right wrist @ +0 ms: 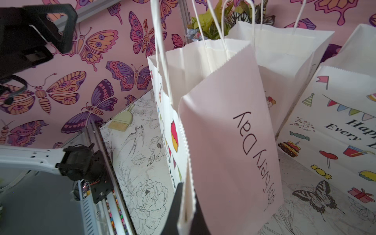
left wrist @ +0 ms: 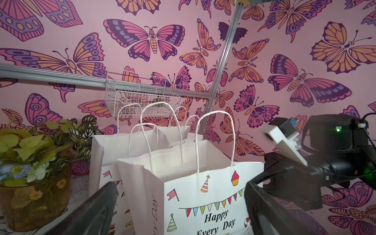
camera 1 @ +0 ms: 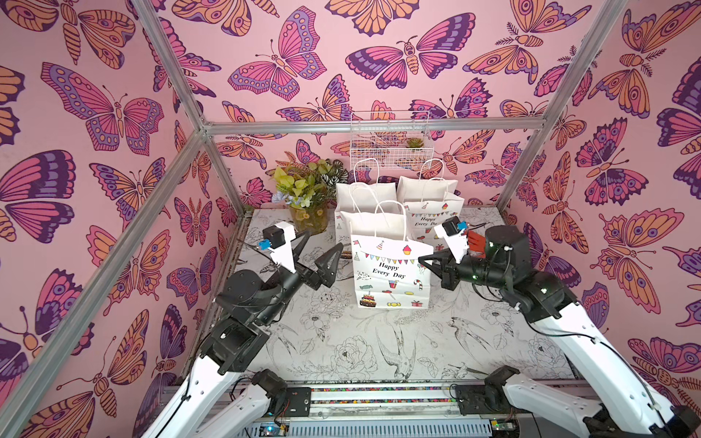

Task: Put away the paper bag
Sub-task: Pick up the paper bag from the center of the board.

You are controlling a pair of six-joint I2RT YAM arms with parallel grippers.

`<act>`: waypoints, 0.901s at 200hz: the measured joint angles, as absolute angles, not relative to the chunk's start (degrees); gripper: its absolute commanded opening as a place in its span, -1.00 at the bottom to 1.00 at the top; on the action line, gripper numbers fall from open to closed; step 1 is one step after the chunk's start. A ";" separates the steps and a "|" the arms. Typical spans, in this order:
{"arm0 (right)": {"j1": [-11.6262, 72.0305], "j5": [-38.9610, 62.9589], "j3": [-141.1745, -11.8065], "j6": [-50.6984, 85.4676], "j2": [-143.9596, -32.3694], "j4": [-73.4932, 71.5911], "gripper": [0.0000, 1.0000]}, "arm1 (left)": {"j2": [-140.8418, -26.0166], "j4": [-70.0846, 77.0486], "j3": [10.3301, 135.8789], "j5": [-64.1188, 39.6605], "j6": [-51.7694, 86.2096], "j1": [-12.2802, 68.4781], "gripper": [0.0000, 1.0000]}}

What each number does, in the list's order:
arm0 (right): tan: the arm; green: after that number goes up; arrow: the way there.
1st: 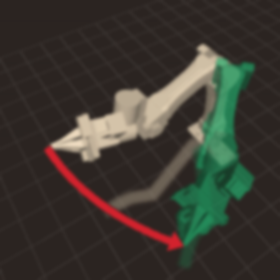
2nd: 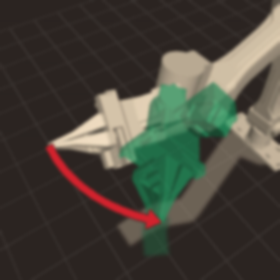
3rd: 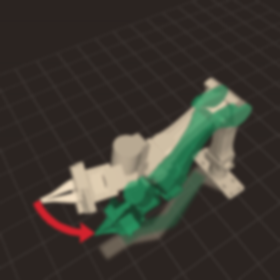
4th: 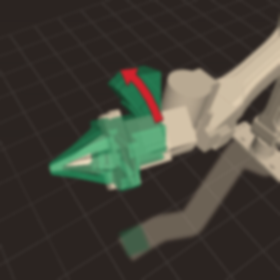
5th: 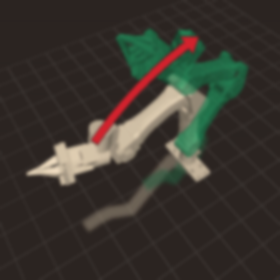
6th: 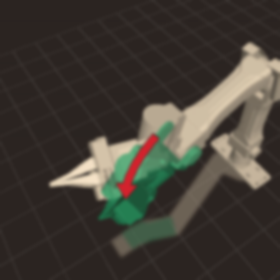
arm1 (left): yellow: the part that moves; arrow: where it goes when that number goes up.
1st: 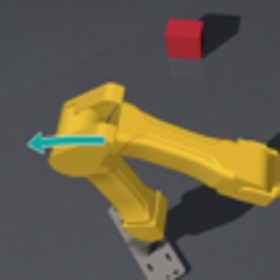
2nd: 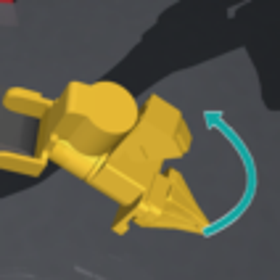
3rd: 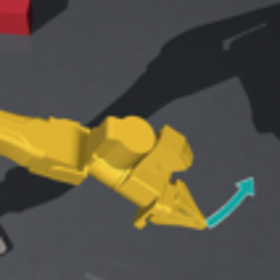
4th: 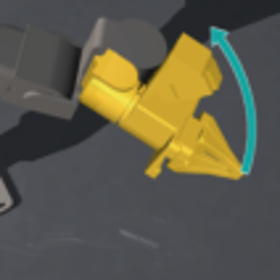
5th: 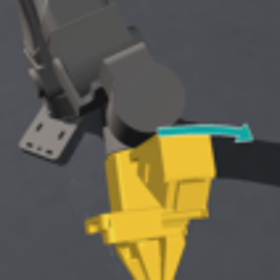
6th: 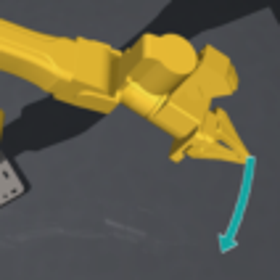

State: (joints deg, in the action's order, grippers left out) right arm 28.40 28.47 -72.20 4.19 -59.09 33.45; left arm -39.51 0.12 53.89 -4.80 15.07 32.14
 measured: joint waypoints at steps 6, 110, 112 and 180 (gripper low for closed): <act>28.38 29.80 -75.24 3.77 -59.92 35.94 -1.00 | -38.61 -0.01 53.52 -5.06 15.51 31.81 1.00; 11.64 61.95 -101.54 2.42 -67.24 52.05 -1.00 | -18.02 -14.31 48.01 -9.28 9.65 29.58 1.00; 11.18 62.89 -101.51 3.03 -67.51 51.55 -1.00 | -18.15 -14.61 48.03 -9.43 9.45 29.58 1.00; 7.97 79.99 -94.19 39.00 -71.64 10.79 -1.00 | -22.98 -23.88 48.07 -5.91 5.78 29.52 1.00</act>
